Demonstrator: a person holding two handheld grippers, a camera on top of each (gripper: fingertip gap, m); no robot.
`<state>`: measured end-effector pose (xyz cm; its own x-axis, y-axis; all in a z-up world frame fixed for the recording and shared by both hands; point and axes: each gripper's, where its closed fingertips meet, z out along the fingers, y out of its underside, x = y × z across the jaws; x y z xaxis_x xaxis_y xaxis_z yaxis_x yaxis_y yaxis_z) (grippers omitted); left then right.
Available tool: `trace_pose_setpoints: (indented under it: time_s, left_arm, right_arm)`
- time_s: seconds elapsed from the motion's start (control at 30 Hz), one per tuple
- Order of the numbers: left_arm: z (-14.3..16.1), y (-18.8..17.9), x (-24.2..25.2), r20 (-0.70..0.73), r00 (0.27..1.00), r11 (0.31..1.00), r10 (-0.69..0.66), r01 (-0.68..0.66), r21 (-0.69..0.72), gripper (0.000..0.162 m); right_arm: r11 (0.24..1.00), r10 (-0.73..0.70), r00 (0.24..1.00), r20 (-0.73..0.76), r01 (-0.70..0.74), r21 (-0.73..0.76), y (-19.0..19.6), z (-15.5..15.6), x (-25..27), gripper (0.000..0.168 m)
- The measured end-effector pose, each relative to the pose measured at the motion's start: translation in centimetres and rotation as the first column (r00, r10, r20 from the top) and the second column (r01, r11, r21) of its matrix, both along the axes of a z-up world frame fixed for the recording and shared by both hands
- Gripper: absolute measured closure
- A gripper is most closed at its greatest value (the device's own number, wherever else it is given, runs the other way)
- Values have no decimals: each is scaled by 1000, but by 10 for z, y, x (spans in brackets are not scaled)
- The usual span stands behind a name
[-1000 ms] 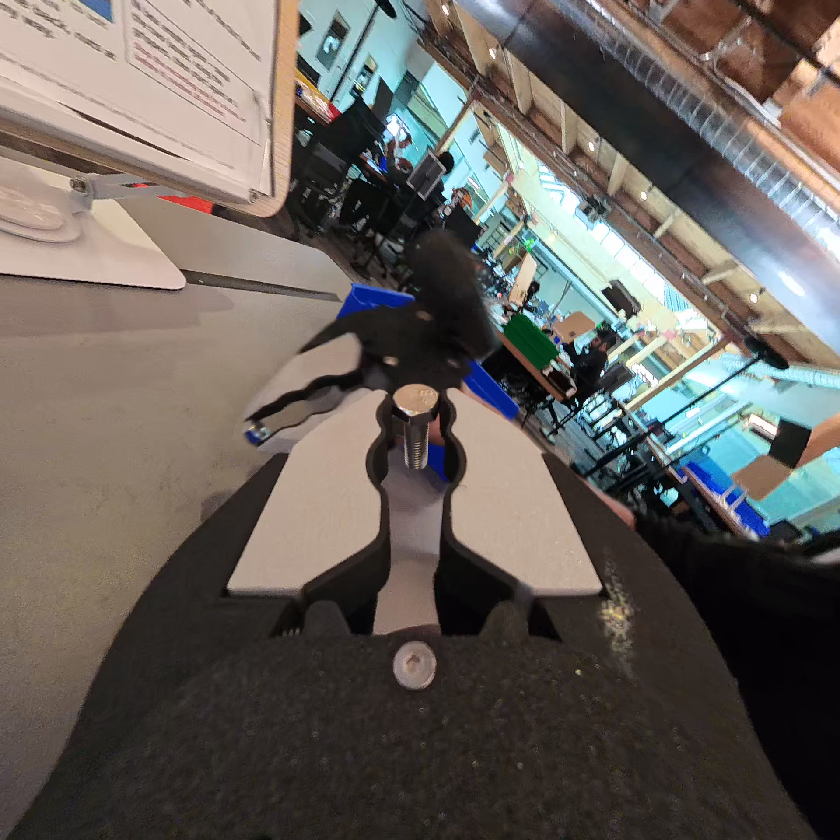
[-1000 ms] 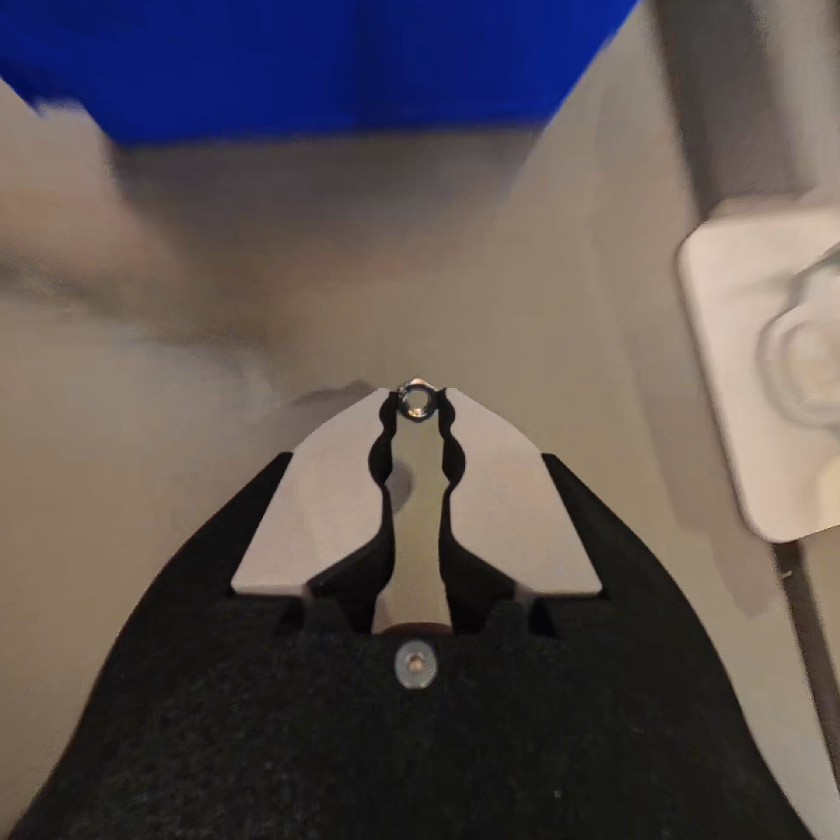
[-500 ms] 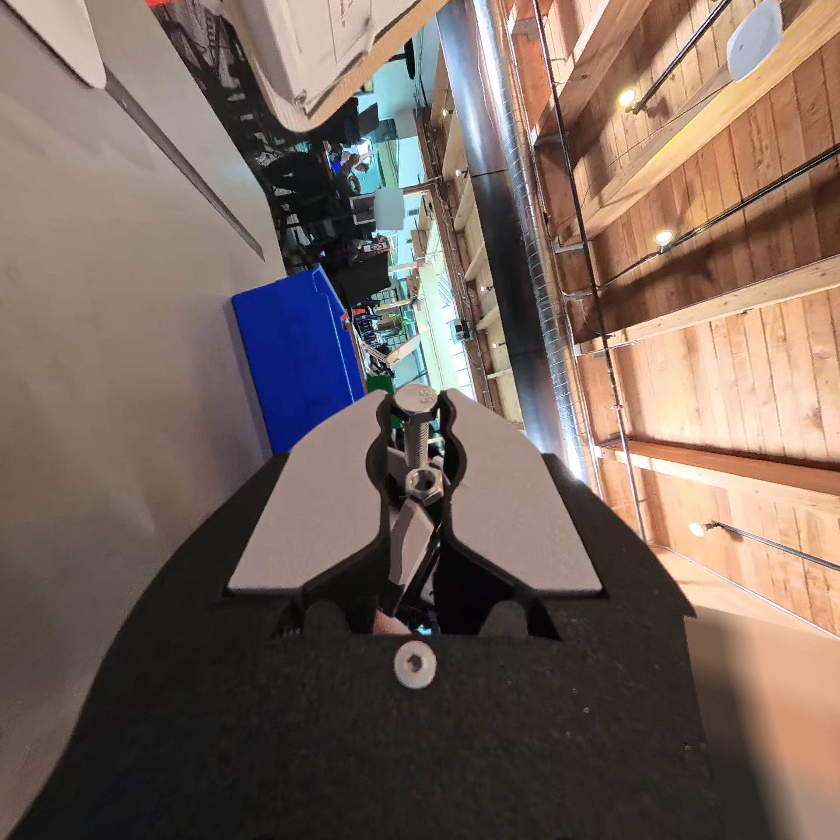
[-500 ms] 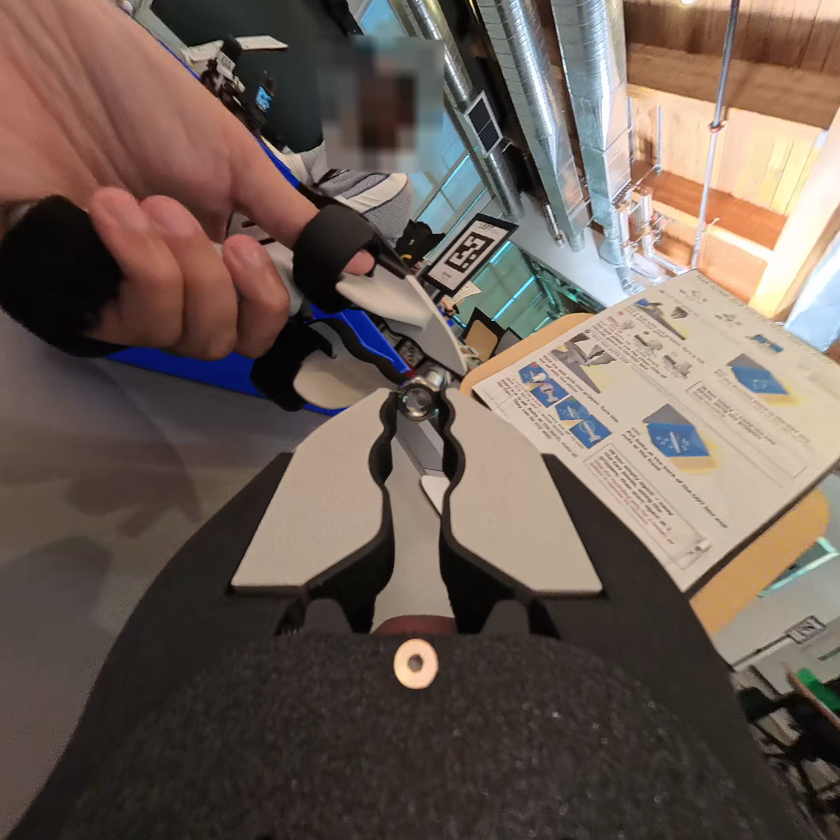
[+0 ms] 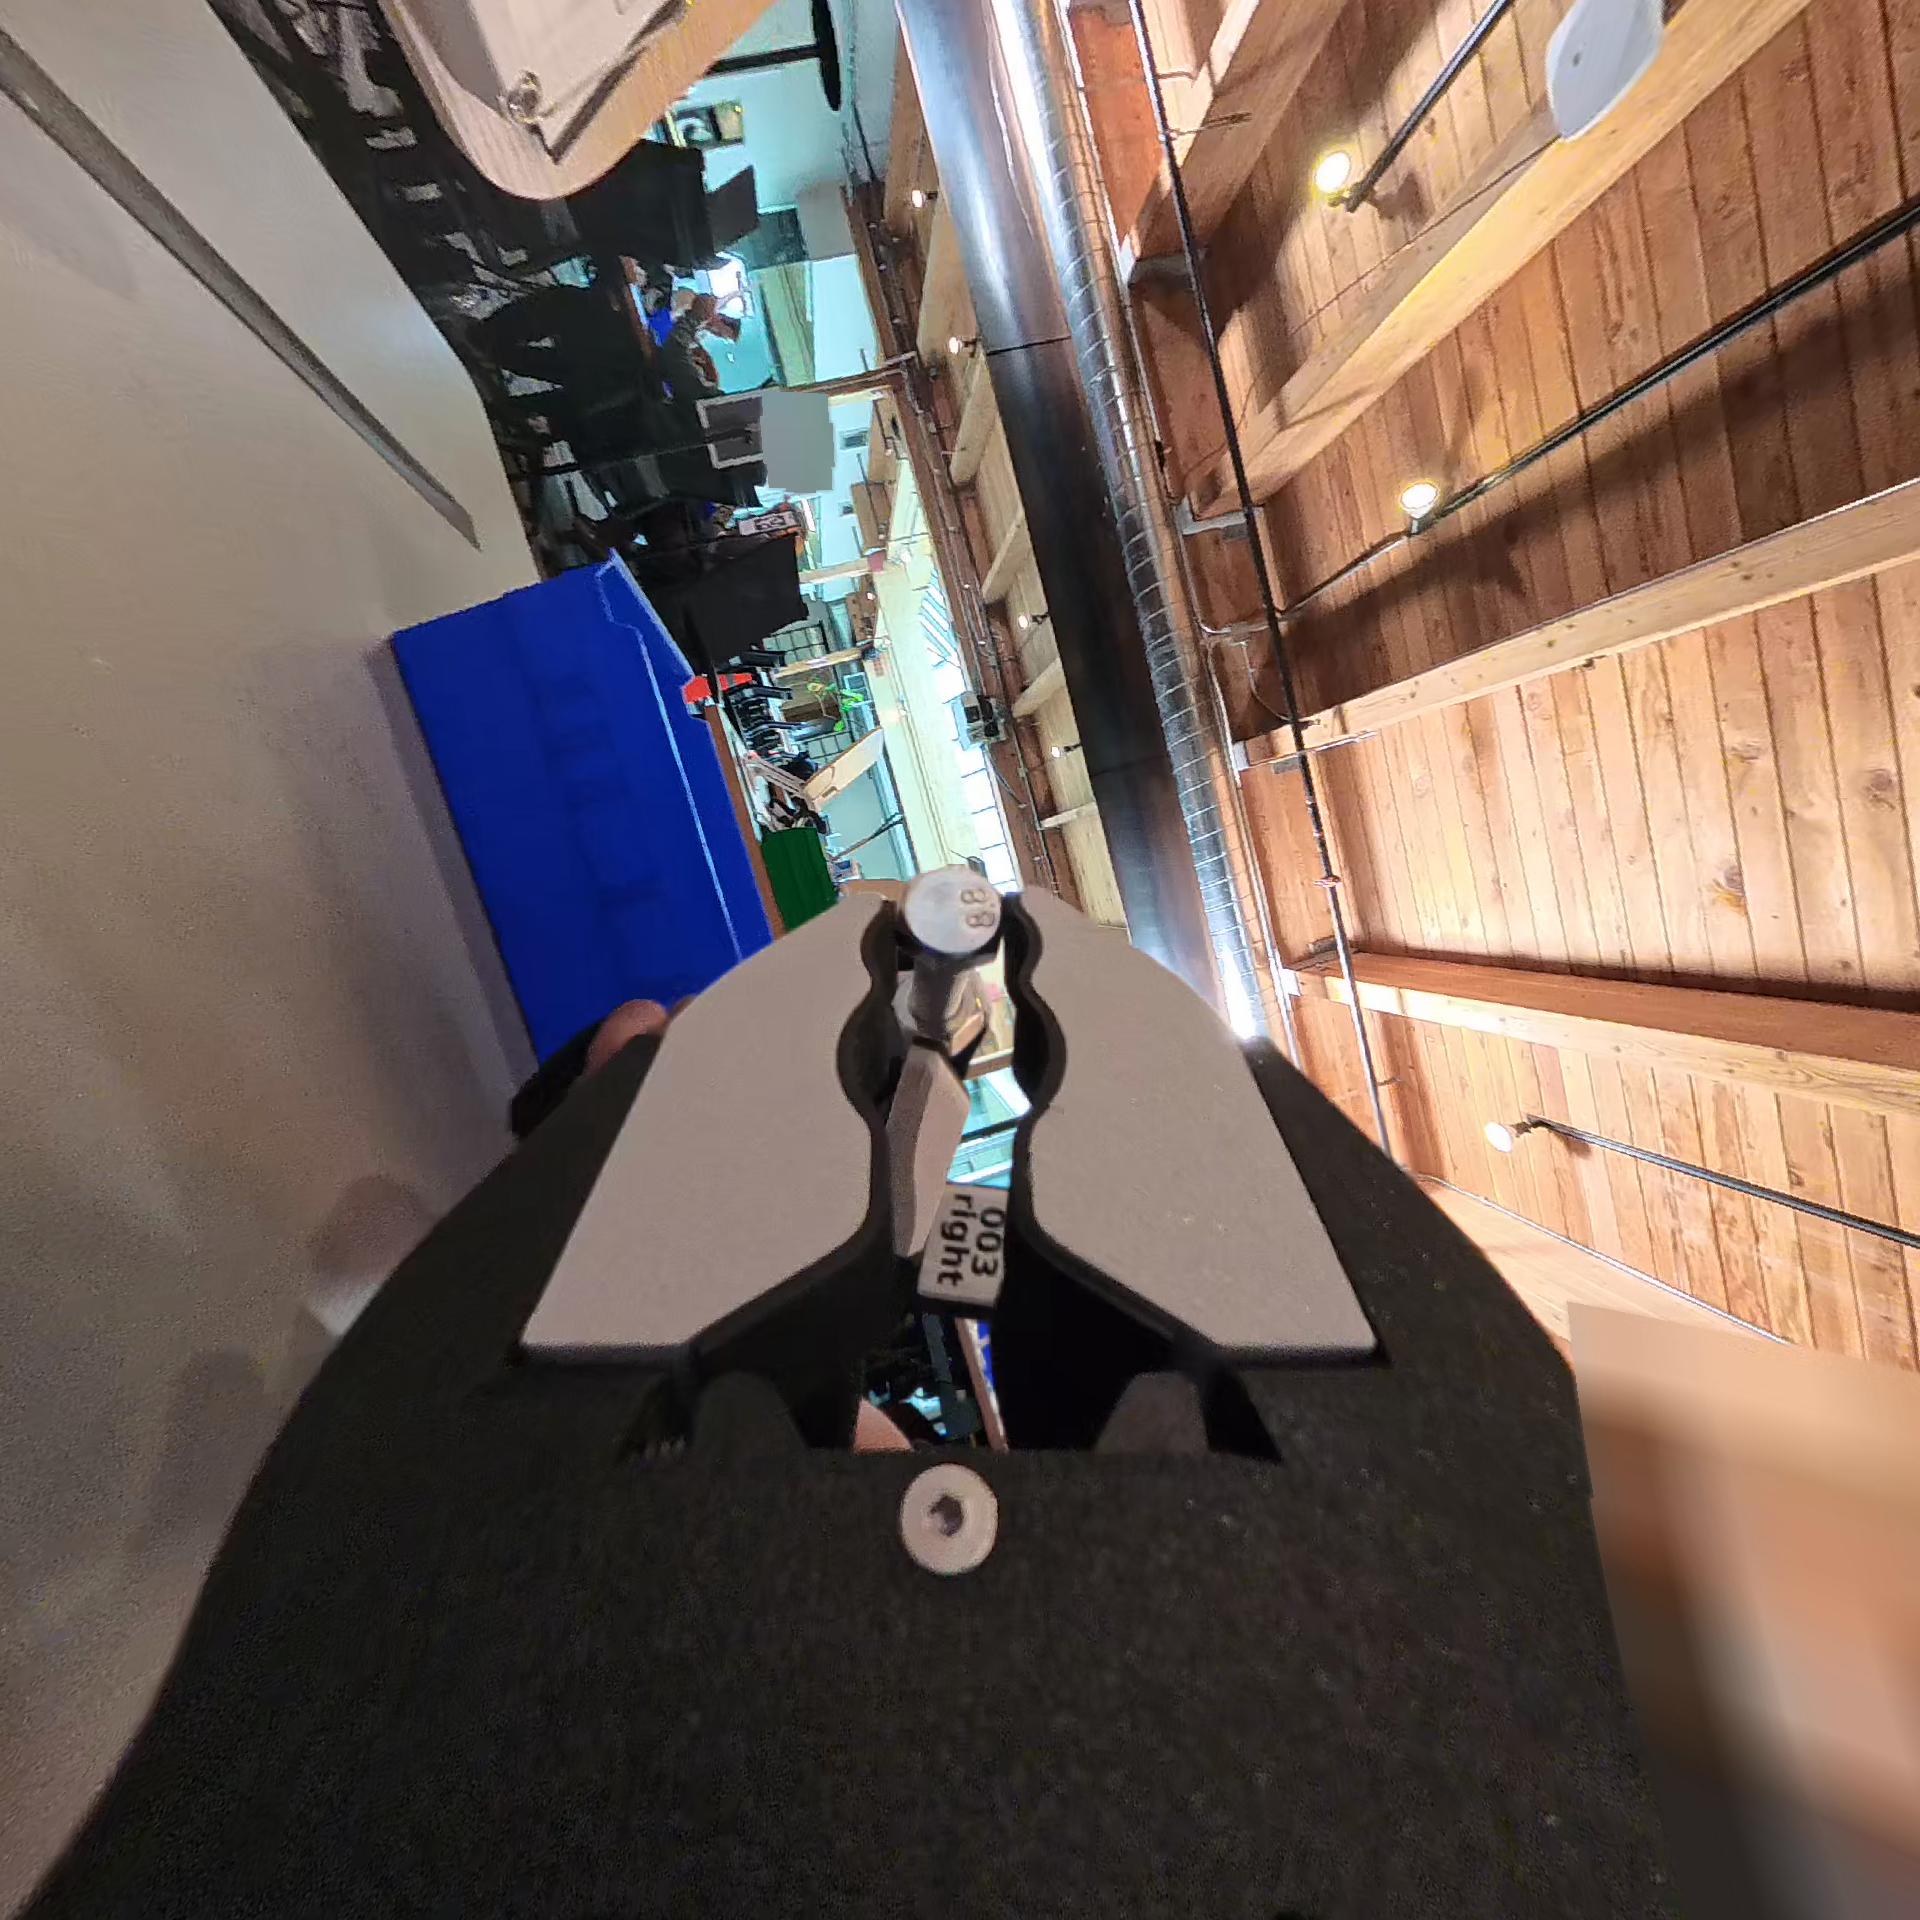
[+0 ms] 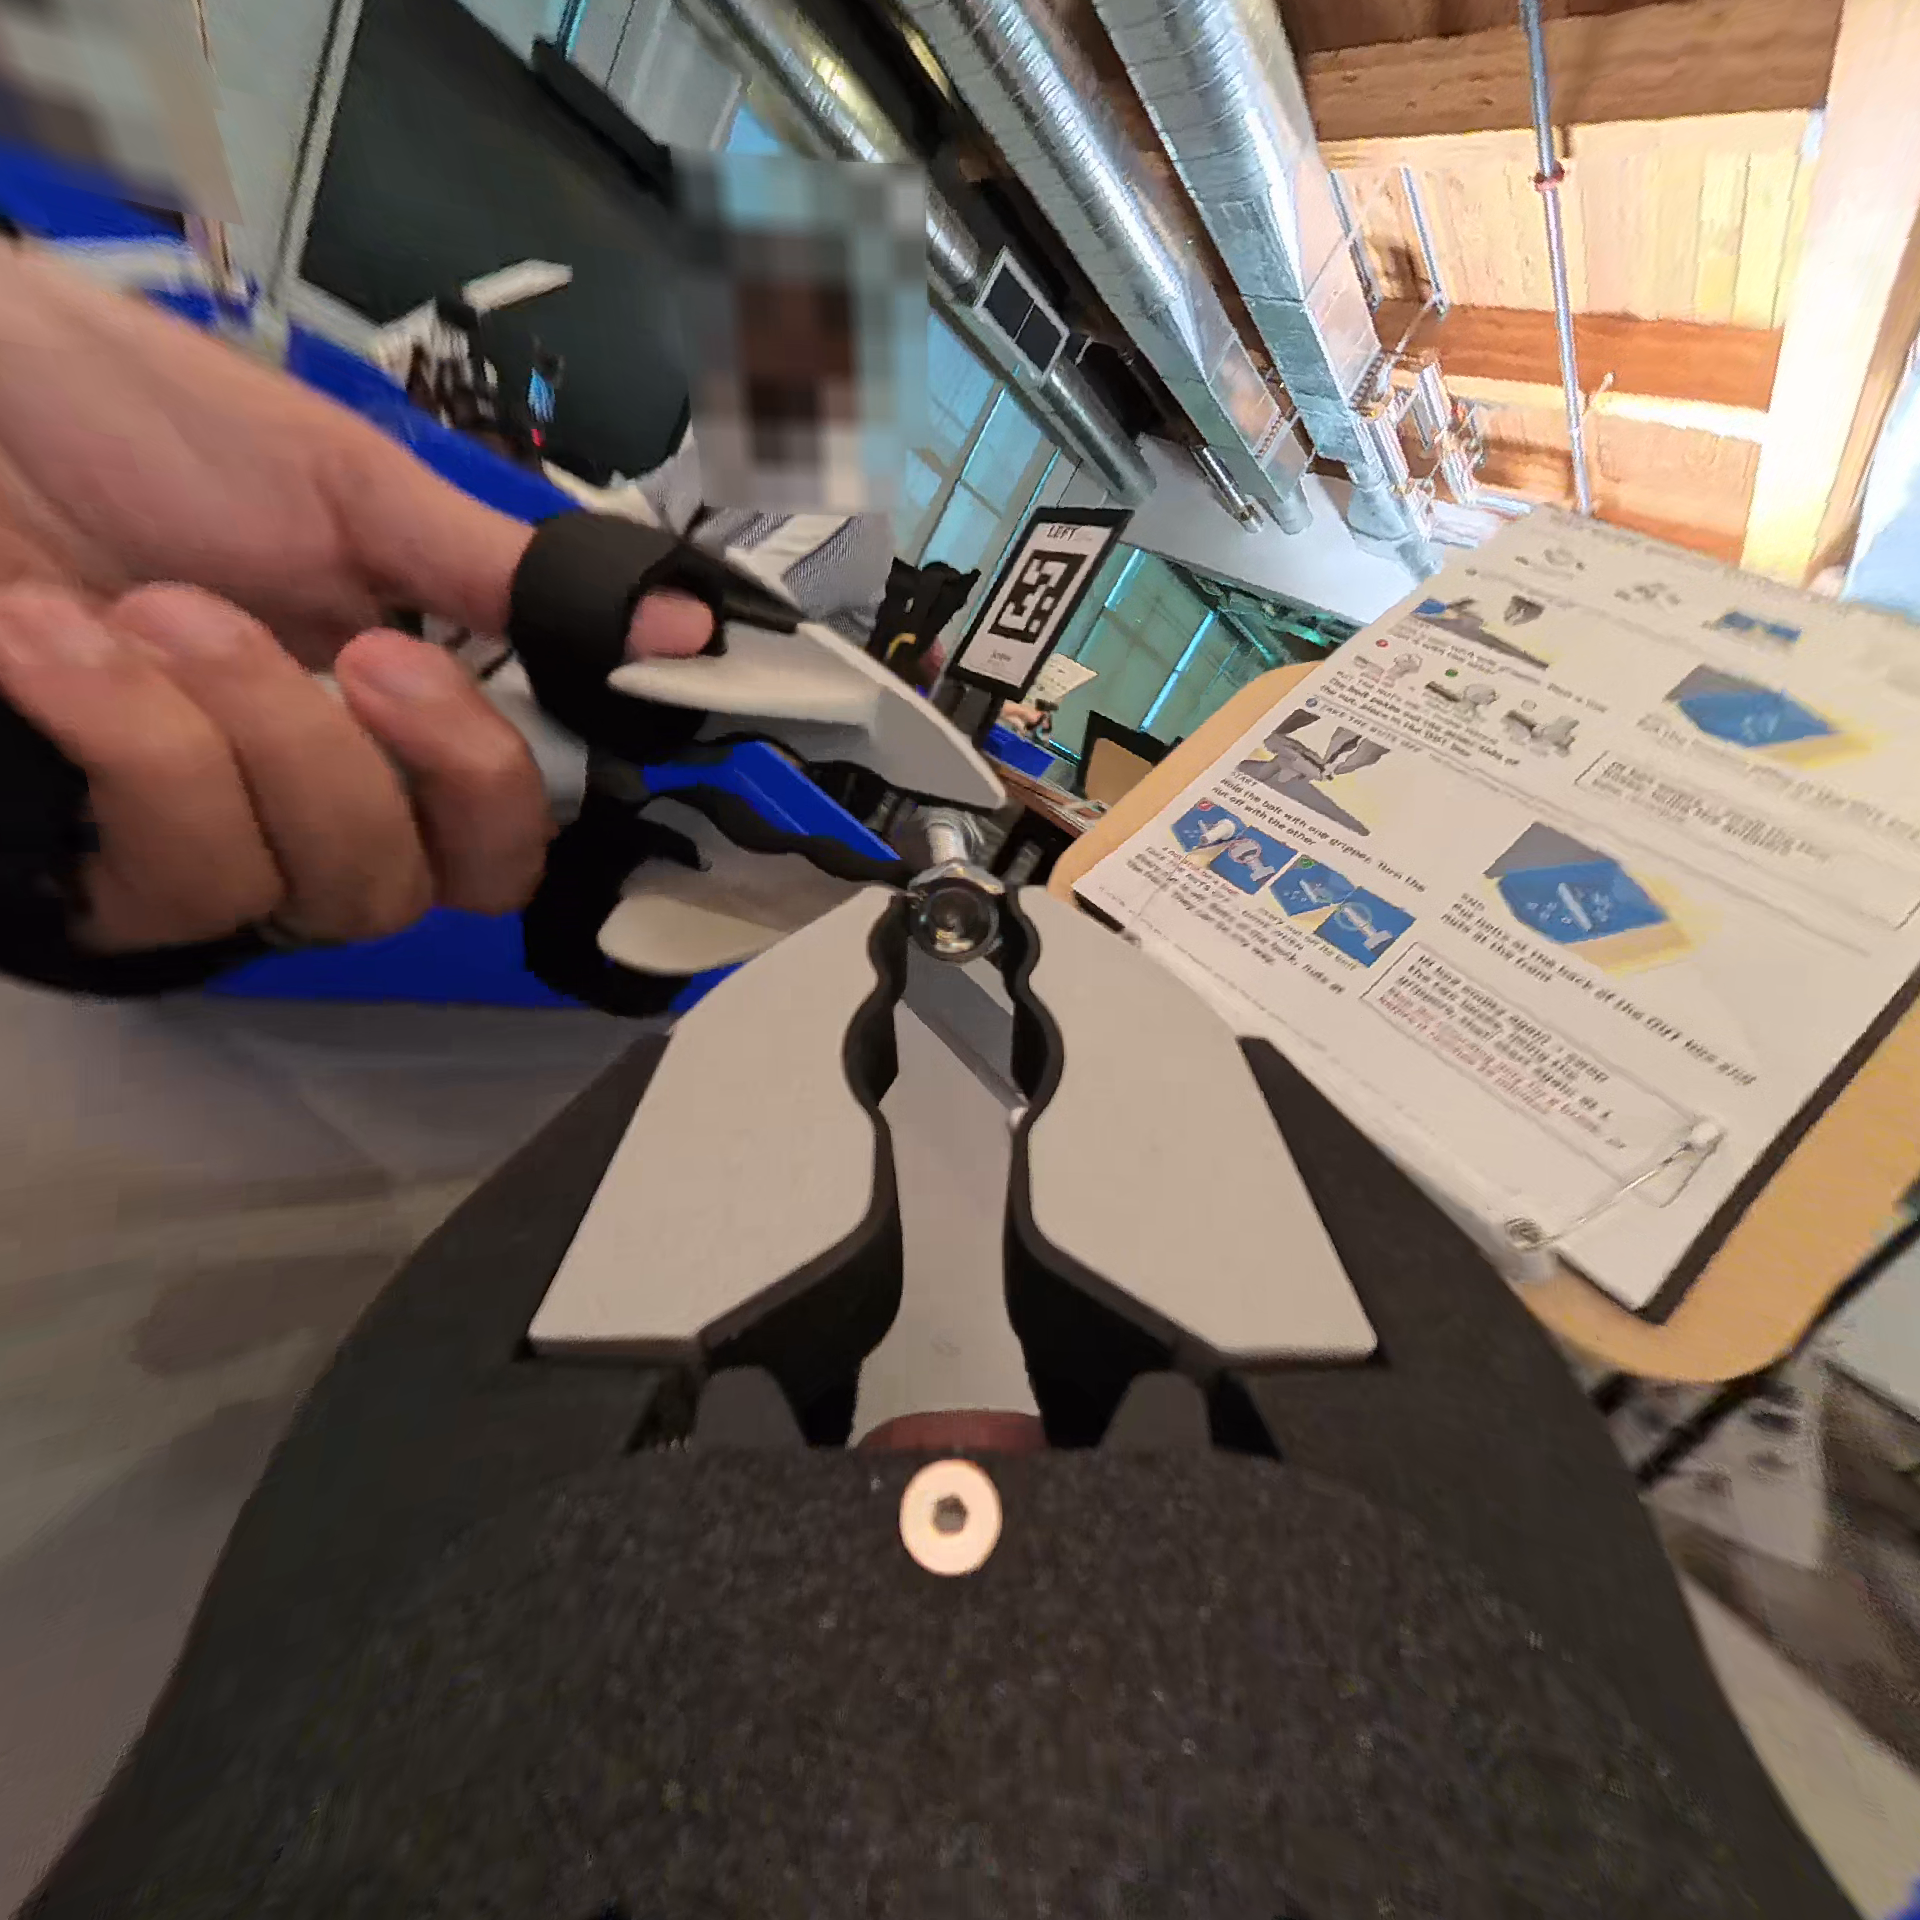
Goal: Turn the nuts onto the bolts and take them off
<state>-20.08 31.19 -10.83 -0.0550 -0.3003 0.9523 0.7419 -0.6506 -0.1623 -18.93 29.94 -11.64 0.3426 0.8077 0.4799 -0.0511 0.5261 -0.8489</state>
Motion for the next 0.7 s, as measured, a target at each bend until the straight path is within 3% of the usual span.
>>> trace_pose_setpoints:
  time_s: [0.13, 0.23, 0.43, 0.53, 0.7]
  left_arm:
    - [8, -2, 4, 34, 999, 999, -9, 8, 37, 144]
    - [14, -3, 7, 29, 1000, 996, -10, 7, 88, 145]
    - [26, -7, 13, -64, 998, 981, 13, -1, 192, 145]
    - [32, -10, 18, -120, 992, 966, 22, 9, 259, 145]
    - [36, -14, 20, -224, 975, 941, 9, 67, 331, 145]
  right_arm:
    - [964, 114, 982, -150, -146, -222, 1, 8, 5, 151]
    - [882, 200, 947, -250, -285, -376, -1, 14, 7, 152]
    - [658, 267, 869, -417, -480, -580, -2, 25, 12, 151]
    - [507, 263, 810, -524, -578, -640, -1, 34, 16, 151]
    - [304, 298, 783, -546, -620, -723, -6, 36, 16, 150]
